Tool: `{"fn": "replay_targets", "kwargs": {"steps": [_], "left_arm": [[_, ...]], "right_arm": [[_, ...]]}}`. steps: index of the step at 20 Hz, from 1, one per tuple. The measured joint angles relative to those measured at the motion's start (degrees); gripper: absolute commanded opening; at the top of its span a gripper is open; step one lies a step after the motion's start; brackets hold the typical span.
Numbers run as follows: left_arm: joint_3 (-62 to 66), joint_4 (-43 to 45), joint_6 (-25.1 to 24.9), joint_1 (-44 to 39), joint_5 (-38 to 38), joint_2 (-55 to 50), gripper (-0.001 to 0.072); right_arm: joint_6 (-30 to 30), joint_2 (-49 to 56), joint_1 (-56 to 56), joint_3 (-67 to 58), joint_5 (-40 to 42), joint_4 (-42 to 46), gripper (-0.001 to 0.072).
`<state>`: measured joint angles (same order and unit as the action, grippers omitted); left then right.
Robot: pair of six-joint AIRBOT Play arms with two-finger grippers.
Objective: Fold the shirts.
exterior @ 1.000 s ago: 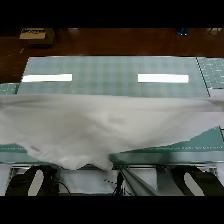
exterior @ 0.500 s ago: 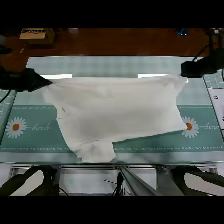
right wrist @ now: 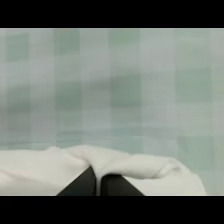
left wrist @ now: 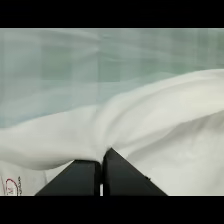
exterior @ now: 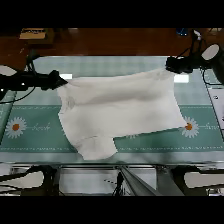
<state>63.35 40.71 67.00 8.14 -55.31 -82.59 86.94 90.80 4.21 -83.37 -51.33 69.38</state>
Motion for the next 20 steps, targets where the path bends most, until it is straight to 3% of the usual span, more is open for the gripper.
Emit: {"fn": "replay_targets", "kwargs": {"steps": [1, 2, 5, 8, 10, 11, 15, 20], "left_arm": [[0.0, 0.0, 0.0, -0.3, -0.1, -1.0, 0.0522], [0.4, 0.5, 0.0, -0.1, -1.0, -1.6, 0.0537], [3.0, 6.3, 1.7, 3.7, -11.8, -1.8, 0.0526], [1.9, 13.5, 6.4, 9.9, -23.2, 2.8, 0.0528], [-2.8, 15.9, 8.1, 13.0, -26.6, 8.2, 0.0550], [-6.3, 16.6, 8.5, 14.1, -27.7, 11.3, 0.0613], [-21.9, 16.9, 9.1, 14.4, -28.6, 20.4, 0.0617], [-35.4, 14.3, 9.4, 10.5, -22.9, 23.7, 0.0615]], "right_arm": [[-0.5, 0.5, 0.1, 0.0, -0.3, -0.3, 0.0396], [-2.3, 0.5, 0.3, -0.4, -1.4, 0.0, 0.0399], [-8.7, -1.4, 2.4, -3.0, -9.6, 6.7, 0.0403], [-9.4, -5.3, 8.3, -4.2, -17.4, 13.5, 0.0420], [-9.5, -7.8, 13.9, -2.9, -21.7, 13.5, 0.0486], [-9.6, -8.9, 16.9, -1.4, -23.4, 12.0, 0.0486], [-11.2, -11.7, 25.3, 6.4, -26.6, 3.7, 0.0486], [-13.0, -12.7, 28.1, 13.3, -26.9, -1.2, 0.0485]]}}
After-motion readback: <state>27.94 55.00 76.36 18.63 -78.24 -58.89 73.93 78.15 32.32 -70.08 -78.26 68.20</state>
